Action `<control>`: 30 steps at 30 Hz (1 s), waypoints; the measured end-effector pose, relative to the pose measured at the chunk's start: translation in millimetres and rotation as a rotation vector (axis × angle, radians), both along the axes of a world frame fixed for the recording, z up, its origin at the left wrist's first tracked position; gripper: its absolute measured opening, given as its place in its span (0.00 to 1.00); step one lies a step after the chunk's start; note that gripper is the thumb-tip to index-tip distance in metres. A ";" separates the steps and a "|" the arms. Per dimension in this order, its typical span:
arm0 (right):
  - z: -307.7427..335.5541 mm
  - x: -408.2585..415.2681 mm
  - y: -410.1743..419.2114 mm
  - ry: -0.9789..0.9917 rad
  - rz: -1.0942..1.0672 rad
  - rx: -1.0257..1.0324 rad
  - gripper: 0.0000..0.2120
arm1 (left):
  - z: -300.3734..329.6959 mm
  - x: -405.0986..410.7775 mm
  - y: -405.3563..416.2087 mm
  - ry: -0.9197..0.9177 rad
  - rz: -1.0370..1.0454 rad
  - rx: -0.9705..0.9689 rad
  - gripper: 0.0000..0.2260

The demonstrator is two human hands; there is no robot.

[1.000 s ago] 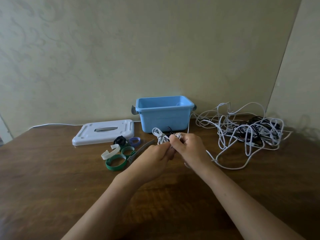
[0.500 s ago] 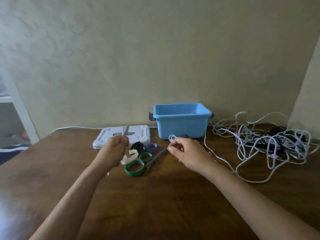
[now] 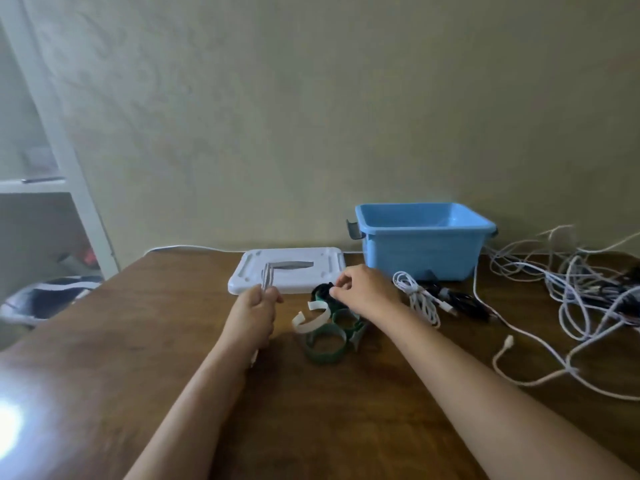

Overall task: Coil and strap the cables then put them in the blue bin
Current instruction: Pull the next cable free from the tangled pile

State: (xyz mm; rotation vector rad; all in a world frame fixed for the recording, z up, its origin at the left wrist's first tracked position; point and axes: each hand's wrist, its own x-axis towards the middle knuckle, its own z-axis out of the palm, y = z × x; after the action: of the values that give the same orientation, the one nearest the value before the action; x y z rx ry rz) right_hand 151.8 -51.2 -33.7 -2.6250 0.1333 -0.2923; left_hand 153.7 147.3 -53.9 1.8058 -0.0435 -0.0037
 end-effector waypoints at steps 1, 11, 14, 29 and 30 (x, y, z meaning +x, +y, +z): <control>-2.1 3.4 1.6 0.009 0.001 0.005 0.08 | 0.0 0.2 0.1 0.011 0.000 -0.012 0.12; -3.9 10.0 -0.2 -0.183 0.018 0.128 0.08 | -1.8 3.9 -10.4 -0.064 -0.002 0.053 0.10; -3.3 10.9 -1.6 -0.238 0.027 0.196 0.08 | -3.6 5.1 -12.3 -0.099 -0.001 0.070 0.10; -9.5 8.2 3.9 -0.192 0.192 0.416 0.07 | 1.9 -8.1 -15.3 -0.081 -0.017 0.137 0.08; -9.6 8.0 4.0 -0.180 0.193 0.414 0.06 | 1.1 -7.3 -15.3 -0.080 -0.007 0.151 0.06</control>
State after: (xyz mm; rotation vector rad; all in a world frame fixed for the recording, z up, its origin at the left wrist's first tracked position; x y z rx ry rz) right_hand 159.8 -47.1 -43.2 -2.1702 -0.1104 -0.3857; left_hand 146.4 132.1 -52.7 1.9562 -0.1093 0.0615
